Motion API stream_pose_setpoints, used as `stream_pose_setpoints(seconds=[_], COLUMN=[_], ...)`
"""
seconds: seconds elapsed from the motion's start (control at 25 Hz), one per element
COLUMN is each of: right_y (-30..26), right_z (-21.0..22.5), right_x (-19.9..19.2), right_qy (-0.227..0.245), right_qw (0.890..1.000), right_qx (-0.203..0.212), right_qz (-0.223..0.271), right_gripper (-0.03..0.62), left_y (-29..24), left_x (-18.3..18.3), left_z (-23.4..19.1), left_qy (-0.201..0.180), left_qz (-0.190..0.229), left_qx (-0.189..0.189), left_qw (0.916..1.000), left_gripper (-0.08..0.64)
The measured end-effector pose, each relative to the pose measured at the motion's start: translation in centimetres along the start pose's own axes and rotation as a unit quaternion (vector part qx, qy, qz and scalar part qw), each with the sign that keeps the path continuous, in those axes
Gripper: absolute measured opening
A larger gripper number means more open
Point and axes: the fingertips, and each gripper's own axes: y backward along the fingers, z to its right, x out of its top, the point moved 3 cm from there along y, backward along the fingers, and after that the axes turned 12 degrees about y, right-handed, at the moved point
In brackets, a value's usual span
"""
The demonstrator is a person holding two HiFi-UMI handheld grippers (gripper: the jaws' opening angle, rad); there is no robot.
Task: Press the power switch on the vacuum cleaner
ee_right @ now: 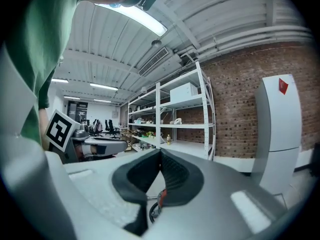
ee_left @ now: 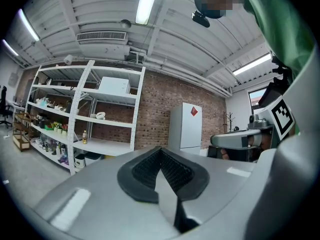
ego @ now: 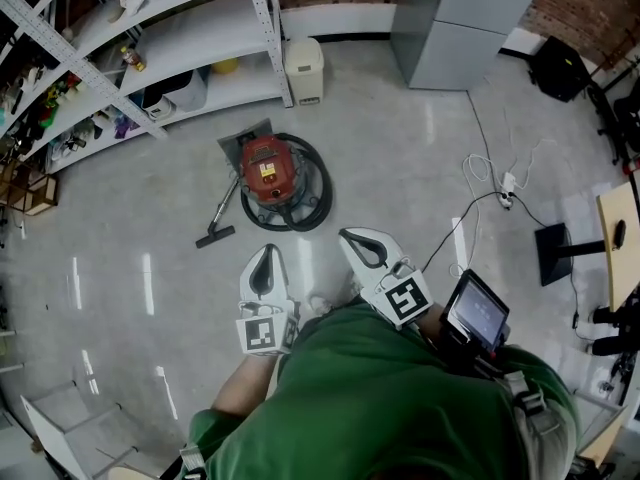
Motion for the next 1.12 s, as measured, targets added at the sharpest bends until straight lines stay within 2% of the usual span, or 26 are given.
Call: stream_pose_setpoints(seconds=[0.32,0.48,1.12], right_y=[-0.17,-0.05,0.71], right_z=[-0.53,-0.56,-0.38], right_x=[-0.13,-0.20,-0.70], right_qy=[-0.002,-0.011,-0.010], right_qw=[1.000,1.000,1.000], right_qx=[0.006,0.001,-0.013], right_qz=[-0.007,-0.006,-0.008], right_gripper=[0.002,0.002,0.002], left_y=[0.01,0.00,-0.65], left_x=[0.46,0.20,-0.28], left_z=[0.03,0.15,0.57], left_qy=[-0.005,-0.015,0.001], left_qz=[-0.018,-0.017,-0.017], left_qx=[0.001,-0.011,-0.016], left_qw=[0.9998,0.9997,0.9997], left_gripper=[0.008,0.008,0.008])
